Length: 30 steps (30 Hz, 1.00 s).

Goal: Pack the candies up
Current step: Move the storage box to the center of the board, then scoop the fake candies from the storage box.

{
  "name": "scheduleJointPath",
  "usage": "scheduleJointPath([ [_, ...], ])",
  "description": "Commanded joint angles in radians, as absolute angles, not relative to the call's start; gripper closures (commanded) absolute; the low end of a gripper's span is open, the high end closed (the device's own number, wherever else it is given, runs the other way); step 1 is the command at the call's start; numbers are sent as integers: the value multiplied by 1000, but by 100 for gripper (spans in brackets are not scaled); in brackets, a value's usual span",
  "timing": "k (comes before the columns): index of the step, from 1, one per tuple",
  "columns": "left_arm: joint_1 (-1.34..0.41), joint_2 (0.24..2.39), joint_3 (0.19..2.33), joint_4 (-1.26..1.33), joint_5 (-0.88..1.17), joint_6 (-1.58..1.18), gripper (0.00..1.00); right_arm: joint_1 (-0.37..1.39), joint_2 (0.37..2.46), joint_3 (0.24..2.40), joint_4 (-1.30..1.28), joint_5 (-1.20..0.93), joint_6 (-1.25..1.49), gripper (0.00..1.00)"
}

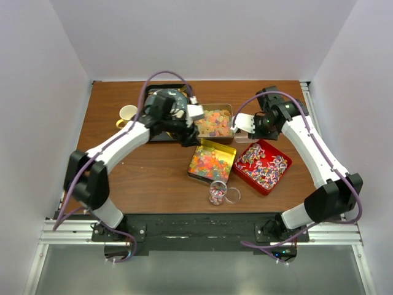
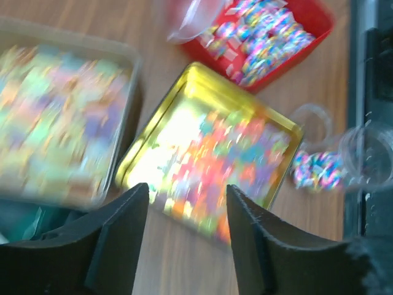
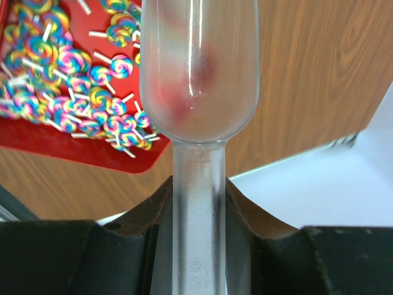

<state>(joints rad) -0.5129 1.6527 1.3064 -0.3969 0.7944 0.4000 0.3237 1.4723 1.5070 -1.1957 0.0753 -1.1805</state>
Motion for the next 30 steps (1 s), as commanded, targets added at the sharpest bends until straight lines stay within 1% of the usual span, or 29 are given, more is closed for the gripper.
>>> scheduleJointPath([
  [1, -437, 1446, 1073, -404, 684, 461, 36, 391, 1523, 1577, -1287, 95, -1436, 100],
  [2, -424, 1402, 971, -393, 683, 516, 34, 399, 1555, 1604, -1301, 97, -1468, 100],
  [3, -398, 1360, 919, -381, 683, 604, 32, 406, 1572, 1618, -1310, 101, -1480, 100],
  [5, -377, 1261, 792, -339, 689, 667, 28, 440, 1626, 1649, -1342, 136, -1520, 100],
  [8, -364, 1235, 709, -298, 705, 703, 25, 488, 1670, 1673, -1344, 181, -1546, 100],
  [14, -367, 1370, 672, -169, 722, 598, 27, 555, 1736, 1718, -1384, 267, -1568, 100],
  [17, -368, 1391, 618, -39, 739, 589, 27, 571, 1767, 1720, -1393, 333, -1569, 100],
  [21, -406, 1445, 637, -60, 718, 673, 28, 589, 1798, 1726, -1401, 382, -1555, 100],
  [30, -416, 1477, 617, -61, 742, 802, 28, 675, 1862, 1700, -1408, 449, -1460, 100],
])
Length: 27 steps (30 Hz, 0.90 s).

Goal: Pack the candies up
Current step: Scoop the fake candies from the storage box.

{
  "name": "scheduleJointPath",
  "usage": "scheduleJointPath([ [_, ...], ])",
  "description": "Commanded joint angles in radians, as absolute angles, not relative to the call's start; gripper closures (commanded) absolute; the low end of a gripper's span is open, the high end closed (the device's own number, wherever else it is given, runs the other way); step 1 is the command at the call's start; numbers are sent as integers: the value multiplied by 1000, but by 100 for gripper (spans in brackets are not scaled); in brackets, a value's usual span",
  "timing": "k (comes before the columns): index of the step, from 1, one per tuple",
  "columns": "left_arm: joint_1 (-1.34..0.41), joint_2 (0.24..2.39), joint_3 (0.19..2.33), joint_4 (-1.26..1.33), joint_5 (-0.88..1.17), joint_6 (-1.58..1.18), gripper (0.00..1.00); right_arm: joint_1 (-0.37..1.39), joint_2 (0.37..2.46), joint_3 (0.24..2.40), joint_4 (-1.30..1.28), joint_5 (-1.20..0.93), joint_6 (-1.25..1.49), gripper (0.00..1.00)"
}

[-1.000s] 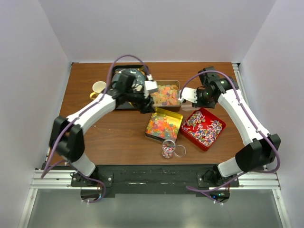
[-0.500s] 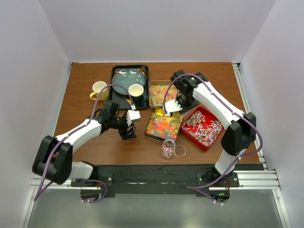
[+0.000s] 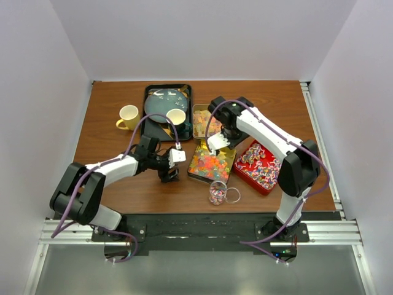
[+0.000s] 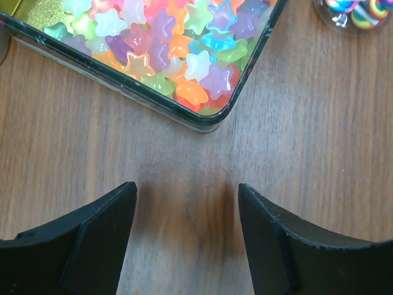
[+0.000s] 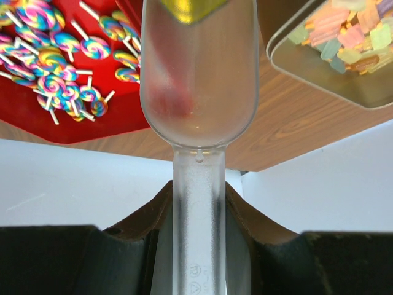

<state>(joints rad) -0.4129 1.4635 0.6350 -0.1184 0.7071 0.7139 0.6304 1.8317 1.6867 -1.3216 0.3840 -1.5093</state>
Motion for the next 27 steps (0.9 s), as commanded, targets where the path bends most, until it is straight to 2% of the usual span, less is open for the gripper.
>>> scheduleJointPath([
  [1, -416, 1476, 608, -52, 739, 804, 28, 680, 1870, 1700, -1413, 452, -1444, 100],
  [11, -416, 1473, 577, -15, 732, 841, 30, 718, 1925, 1707, -1528, 393, -1371, 100],
  [19, -416, 1373, 513, 31, 753, 825, 33, 718, 1861, 1658, -1557, 267, -1359, 100],
  [27, -417, 1411, 543, 3, 759, 854, 33, 727, 1824, 1655, -1546, 238, -1361, 100],
])
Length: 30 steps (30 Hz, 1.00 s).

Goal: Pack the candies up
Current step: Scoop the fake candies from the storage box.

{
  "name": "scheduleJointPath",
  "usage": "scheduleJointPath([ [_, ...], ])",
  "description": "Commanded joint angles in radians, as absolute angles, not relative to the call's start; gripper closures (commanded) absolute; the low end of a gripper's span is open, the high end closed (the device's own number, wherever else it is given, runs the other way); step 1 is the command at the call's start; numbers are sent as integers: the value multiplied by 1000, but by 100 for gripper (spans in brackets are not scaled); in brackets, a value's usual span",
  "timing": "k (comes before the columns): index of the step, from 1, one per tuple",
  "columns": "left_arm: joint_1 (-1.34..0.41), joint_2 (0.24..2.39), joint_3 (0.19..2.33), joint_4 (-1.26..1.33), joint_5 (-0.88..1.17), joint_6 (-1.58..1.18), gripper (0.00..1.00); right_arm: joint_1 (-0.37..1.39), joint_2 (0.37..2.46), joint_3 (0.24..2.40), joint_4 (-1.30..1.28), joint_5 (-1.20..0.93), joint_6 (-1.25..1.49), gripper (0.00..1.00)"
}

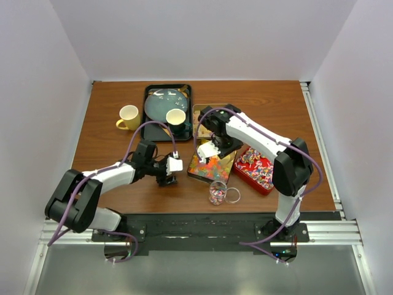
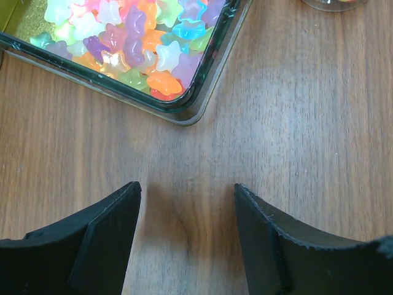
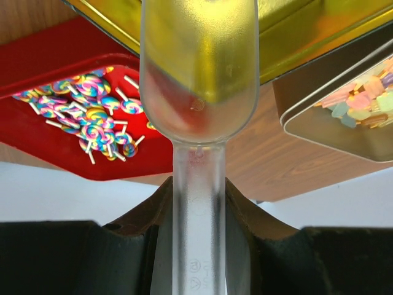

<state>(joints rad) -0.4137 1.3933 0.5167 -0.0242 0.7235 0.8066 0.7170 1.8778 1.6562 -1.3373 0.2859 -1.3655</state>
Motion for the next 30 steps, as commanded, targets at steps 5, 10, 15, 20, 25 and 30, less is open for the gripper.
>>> scheduleJointPath([
  [5, -417, 1443, 583, 3, 750, 858, 34, 730, 1879, 1663, -1536, 268, -1298, 100],
  [10, -417, 1443, 572, -14, 732, 839, 34, 739, 1914, 1657, -1508, 239, -1246, 100],
  [15, -431, 1466, 569, 32, 712, 876, 35, 758, 1928, 1624, -1468, 199, -1212, 100],
  [20, -459, 1474, 561, 75, 657, 881, 37, 758, 1982, 1660, -1425, 146, -1143, 100],
  [25, -474, 1462, 546, 90, 635, 881, 39, 758, 2057, 1741, -1407, 86, -1069, 100],
  [30, -474, 1468, 551, 104, 624, 861, 42, 758, 2158, 1851, -1410, 28, -985, 100],
])
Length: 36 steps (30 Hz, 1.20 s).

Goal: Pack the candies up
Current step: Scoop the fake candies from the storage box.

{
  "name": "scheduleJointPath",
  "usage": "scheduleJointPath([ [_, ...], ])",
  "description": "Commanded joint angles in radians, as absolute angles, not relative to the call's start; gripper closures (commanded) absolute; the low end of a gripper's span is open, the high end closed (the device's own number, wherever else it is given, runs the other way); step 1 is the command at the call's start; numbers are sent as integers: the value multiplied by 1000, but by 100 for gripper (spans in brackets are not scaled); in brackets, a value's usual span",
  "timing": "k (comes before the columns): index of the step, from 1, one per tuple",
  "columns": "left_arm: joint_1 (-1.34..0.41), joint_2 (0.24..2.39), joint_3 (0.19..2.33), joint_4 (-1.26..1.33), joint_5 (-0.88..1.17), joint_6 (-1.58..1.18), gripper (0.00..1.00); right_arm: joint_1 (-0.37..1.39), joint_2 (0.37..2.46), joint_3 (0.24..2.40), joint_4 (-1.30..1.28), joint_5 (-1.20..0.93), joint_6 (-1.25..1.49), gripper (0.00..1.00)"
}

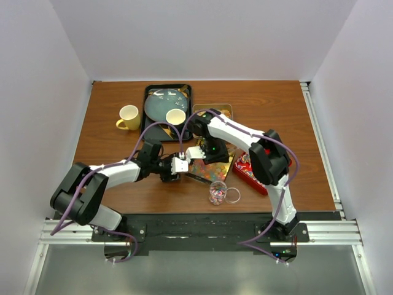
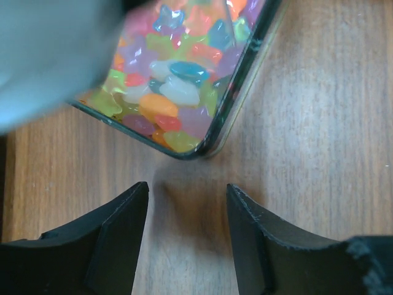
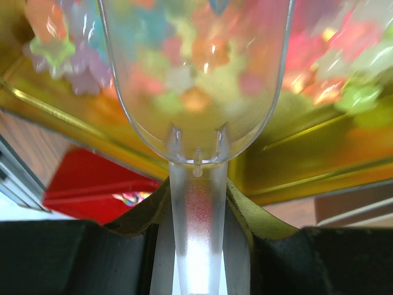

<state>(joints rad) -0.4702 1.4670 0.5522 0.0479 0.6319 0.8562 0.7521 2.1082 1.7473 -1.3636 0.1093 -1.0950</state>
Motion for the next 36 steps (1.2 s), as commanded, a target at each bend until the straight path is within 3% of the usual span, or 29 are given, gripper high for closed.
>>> scheduleJointPath([
  [1, -474, 1471, 551, 104, 621, 858, 42, 758, 2170, 1888, -1417, 5, -968, 100],
  [6, -469, 1480, 555, 118, 612, 838, 44, 759, 2177, 1887, -1367, -72, -937, 100],
  [20, -420, 1448, 584, 120, 649, 732, 45, 759, 2030, 1589, -942, -155, -874, 100],
  [36, -350, 1203, 660, -234, 611, 690, 39, 729, 1879, 1356, -744, -216, -891, 100],
])
